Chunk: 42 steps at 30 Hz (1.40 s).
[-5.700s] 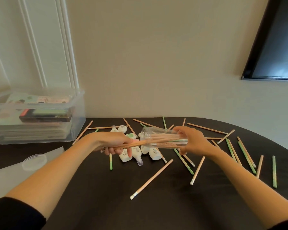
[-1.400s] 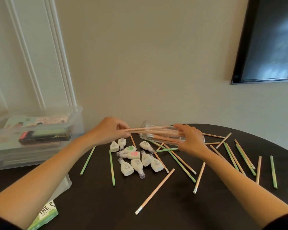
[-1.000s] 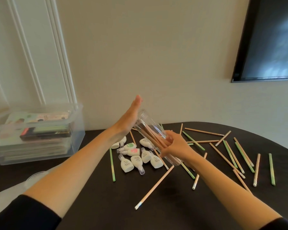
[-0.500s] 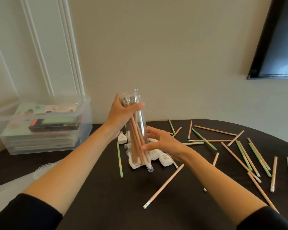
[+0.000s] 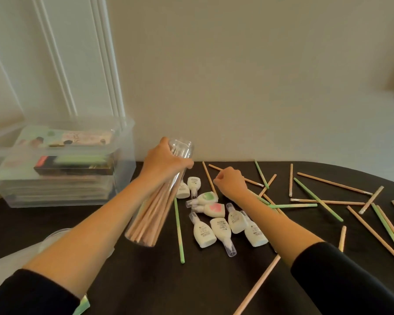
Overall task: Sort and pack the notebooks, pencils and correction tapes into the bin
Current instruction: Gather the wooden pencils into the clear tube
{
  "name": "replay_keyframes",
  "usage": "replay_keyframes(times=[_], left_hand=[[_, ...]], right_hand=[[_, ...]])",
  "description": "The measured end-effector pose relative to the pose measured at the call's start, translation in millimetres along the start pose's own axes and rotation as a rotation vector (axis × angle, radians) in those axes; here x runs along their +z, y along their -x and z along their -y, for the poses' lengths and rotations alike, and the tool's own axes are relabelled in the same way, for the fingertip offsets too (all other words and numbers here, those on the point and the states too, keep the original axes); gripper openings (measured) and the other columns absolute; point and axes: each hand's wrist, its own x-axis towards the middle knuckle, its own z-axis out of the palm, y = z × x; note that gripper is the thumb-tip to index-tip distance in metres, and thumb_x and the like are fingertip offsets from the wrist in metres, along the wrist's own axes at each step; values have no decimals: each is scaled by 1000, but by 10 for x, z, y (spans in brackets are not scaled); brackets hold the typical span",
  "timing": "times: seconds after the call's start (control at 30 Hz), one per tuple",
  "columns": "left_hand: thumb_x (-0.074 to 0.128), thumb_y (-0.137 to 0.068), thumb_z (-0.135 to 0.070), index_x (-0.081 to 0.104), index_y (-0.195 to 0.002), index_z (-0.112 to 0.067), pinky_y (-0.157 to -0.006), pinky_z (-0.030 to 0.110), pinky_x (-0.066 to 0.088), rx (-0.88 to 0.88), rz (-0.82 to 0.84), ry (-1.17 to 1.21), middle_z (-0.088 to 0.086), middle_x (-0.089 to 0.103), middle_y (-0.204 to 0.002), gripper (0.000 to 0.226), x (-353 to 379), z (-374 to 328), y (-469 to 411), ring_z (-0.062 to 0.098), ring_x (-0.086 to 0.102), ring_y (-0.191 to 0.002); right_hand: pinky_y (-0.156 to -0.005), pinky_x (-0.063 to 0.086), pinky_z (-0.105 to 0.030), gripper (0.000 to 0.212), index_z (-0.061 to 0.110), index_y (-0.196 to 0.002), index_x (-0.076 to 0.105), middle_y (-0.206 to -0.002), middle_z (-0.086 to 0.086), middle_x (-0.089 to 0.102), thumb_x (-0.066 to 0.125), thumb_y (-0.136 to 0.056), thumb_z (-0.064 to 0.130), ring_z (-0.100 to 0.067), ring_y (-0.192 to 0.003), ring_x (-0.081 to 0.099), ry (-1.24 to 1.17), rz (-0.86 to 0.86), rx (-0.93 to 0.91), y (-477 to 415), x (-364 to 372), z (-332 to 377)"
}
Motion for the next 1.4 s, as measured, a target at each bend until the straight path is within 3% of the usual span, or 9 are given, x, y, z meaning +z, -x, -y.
replay_keyframes(times=[0.2, 0.3, 0.43, 0.53, 0.7, 0.93, 1.1, 1.23, 1.4], left_hand=[[73, -64, -39, 42, -118, -18, -50, 19, 28, -56, 100, -46, -3, 46, -97, 66, 177, 152, -104, 13, 45, -80], [73, -63, -39, 44, -114, -18, -51, 20, 29, -73, 121, -50, -2, 49, -97, 63, 206, 177, -112, 14, 47, -80], [73, -64, -41, 43, -113, -18, -51, 21, 29, -73, 131, -90, -2, 47, -95, 62, 222, 163, -100, 15, 46, -81], [72, -64, -41, 42, -115, -17, -51, 21, 29, -61, 132, -100, -2, 47, -93, 63, 239, 111, -54, 13, 46, -76], [72, -65, -41, 41, -118, -16, -59, 26, 36, -31, 138, -135, -1, 47, -94, 66, 281, -61, 137, 16, 48, -78], [72, -66, -41, 43, -118, -15, -68, 30, 37, -3, 151, -168, 3, 50, -101, 65, 314, -242, 467, 18, 47, -88], [71, -66, -40, 41, -118, -15, -71, 30, 42, 28, 191, -242, 6, 56, -108, 65, 317, -270, 669, 23, 55, -96], [71, -65, -40, 40, -118, -17, -68, 28, 41, 67, 165, -325, 4, 55, -109, 66, 276, -247, 759, 18, 50, -88], [71, -66, -44, 34, -126, -19, -76, 33, 46, 103, 221, -411, 5, 54, -117, 75, 257, -182, 827, 23, 54, -101]], right_hand=[[-81, 44, -33, 41, 6, -107, 57, -107, -12, 62, 65, -83, 38, -27, -106, 54, 357, 5, 26, -305, 227, -38], [-82, 44, -33, 39, 5, -109, 54, -107, -11, 62, 66, -82, 30, -27, -104, 56, 344, 13, 39, -382, 260, -35], [-63, 45, -28, 32, 3, -101, 59, -95, -10, 59, 70, -78, 22, -26, -89, 61, 90, 24, 130, -395, 182, 5], [-46, 33, -21, 19, 6, -82, 57, -72, -4, 52, 69, -78, 20, -14, -60, 51, -105, -4, 143, -346, -73, -35], [-48, 38, -18, 13, 6, -75, 51, -66, -9, 61, 52, -86, 11, -10, -51, 55, -450, 23, 195, -31, -716, -289], [-44, 30, -17, 8, 1, -90, 57, -60, -6, 58, 51, -91, 6, -8, -44, 39, -196, 317, 245, 600, -957, -626], [-45, 37, -15, 19, 6, -72, 55, -53, 0, 60, 58, -89, 16, -6, -44, 46, 113, 465, 219, 766, -671, -701], [-43, 39, -15, 23, 12, -71, 47, -32, 8, 51, 63, -85, 21, -5, -38, 52, 194, 368, 201, 755, -531, -707], [-48, 38, -16, 18, 7, -76, 53, -60, 2, 55, 62, -82, 21, -7, -52, 52, 107, 292, 169, 776, -550, -704]])
